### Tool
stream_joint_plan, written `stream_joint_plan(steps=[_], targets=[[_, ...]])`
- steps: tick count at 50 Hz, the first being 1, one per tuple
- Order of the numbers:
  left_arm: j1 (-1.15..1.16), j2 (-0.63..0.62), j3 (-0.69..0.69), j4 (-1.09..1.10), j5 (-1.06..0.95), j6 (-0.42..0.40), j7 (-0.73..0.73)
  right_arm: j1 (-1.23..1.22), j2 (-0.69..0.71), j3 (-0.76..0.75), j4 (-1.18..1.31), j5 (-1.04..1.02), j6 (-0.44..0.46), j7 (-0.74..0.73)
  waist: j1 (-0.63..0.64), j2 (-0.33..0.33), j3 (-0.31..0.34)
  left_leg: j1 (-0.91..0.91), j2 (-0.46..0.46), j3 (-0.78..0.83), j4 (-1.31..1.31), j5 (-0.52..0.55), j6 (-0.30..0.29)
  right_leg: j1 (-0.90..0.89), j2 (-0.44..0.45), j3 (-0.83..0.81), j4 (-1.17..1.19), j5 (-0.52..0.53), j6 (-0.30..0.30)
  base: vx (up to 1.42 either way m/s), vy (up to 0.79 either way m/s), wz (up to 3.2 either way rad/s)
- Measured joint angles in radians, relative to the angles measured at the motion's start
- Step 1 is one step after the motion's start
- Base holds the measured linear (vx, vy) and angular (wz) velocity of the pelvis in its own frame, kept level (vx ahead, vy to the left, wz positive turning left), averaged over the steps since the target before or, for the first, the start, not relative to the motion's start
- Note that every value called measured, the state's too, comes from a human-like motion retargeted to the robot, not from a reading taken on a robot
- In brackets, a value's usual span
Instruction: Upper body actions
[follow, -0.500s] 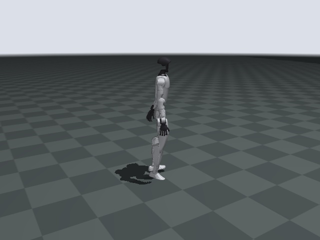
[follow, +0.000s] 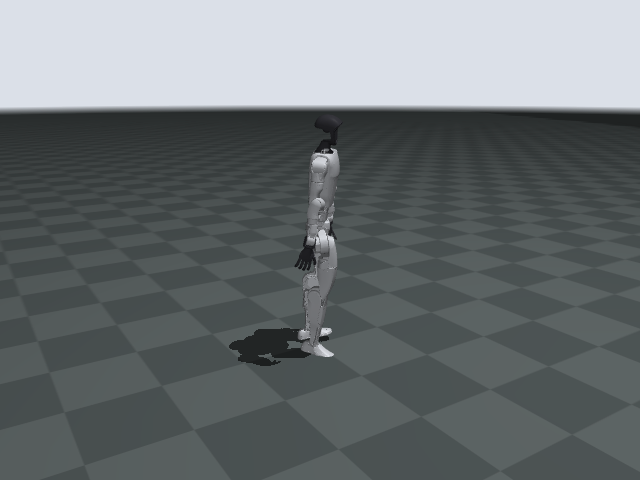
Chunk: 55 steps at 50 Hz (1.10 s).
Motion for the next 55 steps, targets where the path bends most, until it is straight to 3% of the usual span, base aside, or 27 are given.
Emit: stream_joint_plan(steps=[15,33,40,45,48,50,55], targets=[[0.073,0.022,0.041,0.117,-0.001,0.026,-0.045,-0.006,0.037,0.02,-0.063,-0.024,-0.013,0.045,0.009,-0.016,-0.019,0.011,-0.001,0.008,-0.006,-0.007,0.008,-0.001,-0.001,0.007,0.005,-0.004,0.007,0.0,0.0,0.0],[0.031,0.016,0.016,0.056,0.002,0.019,-0.031,-0.056,0.009,0.048,-0.098,-0.048,-0.046,0.07,0.051,-0.037,-0.003,0.021,-0.045,-0.005,0.001,-0.013,0.048,0.011,-0.04,-0.006,0.027,-0.015,0.037,-0.04,0.1,0.03],[-0.005,0.026,0.017,0.099,-0.004,0.02,-0.03,-0.062,0.018,0.068,-0.108,-0.044,-0.051,0.069,0.019,-0.031,0.033,0.022,-0.032,-0.007,0.0,-0.014,0.057,-0.045,-0.067,0.001,0.159,-0.041,0.033,-0.08,0.09,-0.05],[-0.004,0.033,0.025,0.114,-0.003,0.03,-0.035,-0.082,0.02,0.104,-0.11,-0.07,-0.056,0.067,-0.003,-0.024,0.046,0.012,-0.013,0.025,-0.004,-0.012,0.054,-0.119,-0.072,0.1,0.27,-0.025,0.046,-0.06,0.01,-0.3],[-0.002,0.038,0.022,0.119,0.001,0.036,-0.035,-0.076,0.015,0.112,-0.112,-0.083,-0.063,0.064,-0.029,-0.027,0.051,0.021,-0.014,0.013,0.0,-0.013,0.053,-0.098,-0.076,0.105,0.208,-0.039,0.041,0.0,-0.08,0.17],[-0.002,0.044,0.025,0.118,0.01,0.04,-0.03,-0.067,0.01,0.11,-0.103,-0.086,-0.065,0.058,-0.028,-0.04,0.042,0.028,-0.025,0.013,0.001,-0.016,0.052,-0.073,-0.096,0.063,0.146,0.008,0.061,0.05,-0.14,0.04],[0.002,0.054,0.011,0.108,0.008,0.037,-0.014,-0.044,0.005,0.063,-0.048,-0.088,-0.034,0.059,0.038,-0.058,0.002,0.029,-0.025,0.027,0.01,-0.025,0.041,-0.049,-0.086,0.055,0.079,0.023,0.059,0.11,-0.16,-0.05]])
